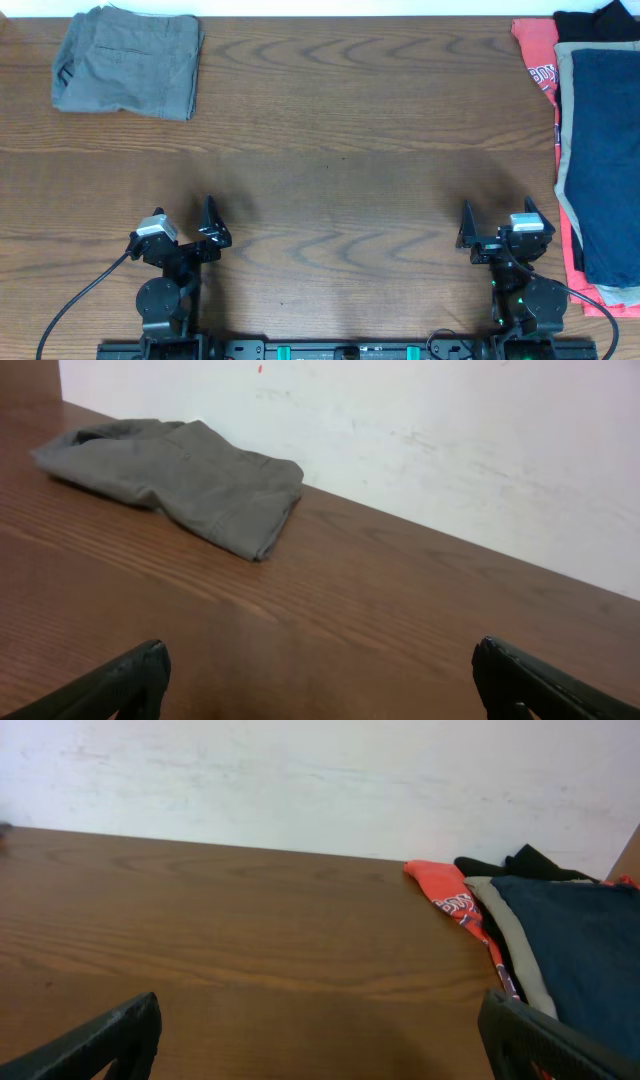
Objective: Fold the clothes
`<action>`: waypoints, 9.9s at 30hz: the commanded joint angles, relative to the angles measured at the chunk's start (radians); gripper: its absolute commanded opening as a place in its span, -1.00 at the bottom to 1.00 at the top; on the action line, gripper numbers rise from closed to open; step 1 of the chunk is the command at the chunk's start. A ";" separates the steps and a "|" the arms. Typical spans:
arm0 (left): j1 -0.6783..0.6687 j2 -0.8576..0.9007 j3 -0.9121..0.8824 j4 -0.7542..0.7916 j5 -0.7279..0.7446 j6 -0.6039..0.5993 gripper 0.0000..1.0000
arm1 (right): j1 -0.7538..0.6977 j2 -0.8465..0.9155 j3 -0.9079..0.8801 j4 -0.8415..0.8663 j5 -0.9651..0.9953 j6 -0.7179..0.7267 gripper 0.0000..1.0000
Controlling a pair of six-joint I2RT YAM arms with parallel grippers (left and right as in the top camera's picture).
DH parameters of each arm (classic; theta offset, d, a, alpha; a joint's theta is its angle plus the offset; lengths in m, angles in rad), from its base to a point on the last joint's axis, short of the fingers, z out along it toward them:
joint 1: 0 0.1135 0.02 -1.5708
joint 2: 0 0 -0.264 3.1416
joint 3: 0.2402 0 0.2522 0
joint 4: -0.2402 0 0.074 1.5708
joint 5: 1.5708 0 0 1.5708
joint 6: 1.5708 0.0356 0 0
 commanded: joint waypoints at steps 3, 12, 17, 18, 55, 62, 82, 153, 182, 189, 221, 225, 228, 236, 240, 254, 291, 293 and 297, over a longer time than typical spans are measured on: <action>-0.004 -0.006 -0.018 -0.037 -0.031 0.009 0.96 | 0.008 -0.005 -0.002 -0.003 0.004 -0.012 0.99; -0.004 -0.006 -0.018 -0.037 -0.031 0.009 0.96 | 0.008 -0.005 -0.002 -0.003 0.004 -0.012 0.98; -0.004 -0.006 -0.018 -0.037 -0.031 0.009 0.96 | 0.008 -0.005 -0.002 -0.003 0.004 -0.012 0.98; -0.004 -0.006 -0.018 -0.037 -0.031 0.009 0.96 | 0.008 -0.005 -0.002 -0.003 0.004 -0.012 0.98; -0.004 -0.006 -0.018 -0.037 -0.031 0.009 0.96 | 0.008 -0.005 -0.002 -0.003 0.004 -0.012 0.98; -0.004 -0.006 -0.018 -0.037 -0.031 0.009 0.96 | 0.008 -0.005 -0.002 0.034 -0.038 0.024 0.99; -0.004 -0.006 -0.018 -0.037 -0.031 0.009 0.95 | 0.008 -0.005 -0.002 0.138 -0.534 0.739 0.98; -0.004 -0.006 -0.018 -0.037 -0.031 0.009 0.96 | -0.356 2.108 1.717 -0.403 0.572 -0.186 0.98; -0.004 -0.006 -0.018 -0.037 -0.031 0.009 0.96 | -0.386 2.208 1.715 -0.342 0.379 -0.185 0.91; -0.004 -0.006 -0.018 -0.037 -0.031 0.009 0.96 | -0.390 2.249 1.715 -0.341 0.447 -0.185 0.94; -0.004 -0.006 -0.018 -0.037 -0.031 0.009 0.95 | -0.421 2.211 1.810 -0.497 0.448 -0.181 0.98; -0.004 -0.006 -0.018 -0.037 -0.031 0.009 0.96 | -0.437 2.212 1.806 -0.502 0.447 -0.180 0.98; -0.004 -0.006 -0.018 -0.037 -0.031 0.009 0.96 | -0.450 2.214 1.803 -0.502 0.435 -0.180 0.97; -0.004 -0.006 -0.018 -0.037 -0.030 0.009 0.96 | -0.474 2.216 1.777 -0.499 0.373 -0.181 0.93; -0.004 -0.006 -0.018 -0.037 -0.031 0.009 0.95 | -0.480 2.216 1.777 -0.495 0.373 -0.180 0.65; -0.004 -0.006 -0.018 -0.037 -0.031 0.009 0.96 | -0.488 2.211 1.779 -0.495 0.352 -0.104 -0.16; -0.004 -0.006 -0.018 -0.037 -0.031 0.009 0.96 | -0.495 2.150 1.777 -0.517 0.160 -0.079 -0.97; -0.004 -0.006 -0.018 -0.037 -0.030 0.009 0.96 | -0.495 2.160 1.776 -0.518 0.160 -0.079 -0.91; -0.004 -0.006 -0.018 -0.037 -0.031 0.009 0.96 | -0.495 2.185 1.776 -0.518 0.160 -0.080 -0.47</action>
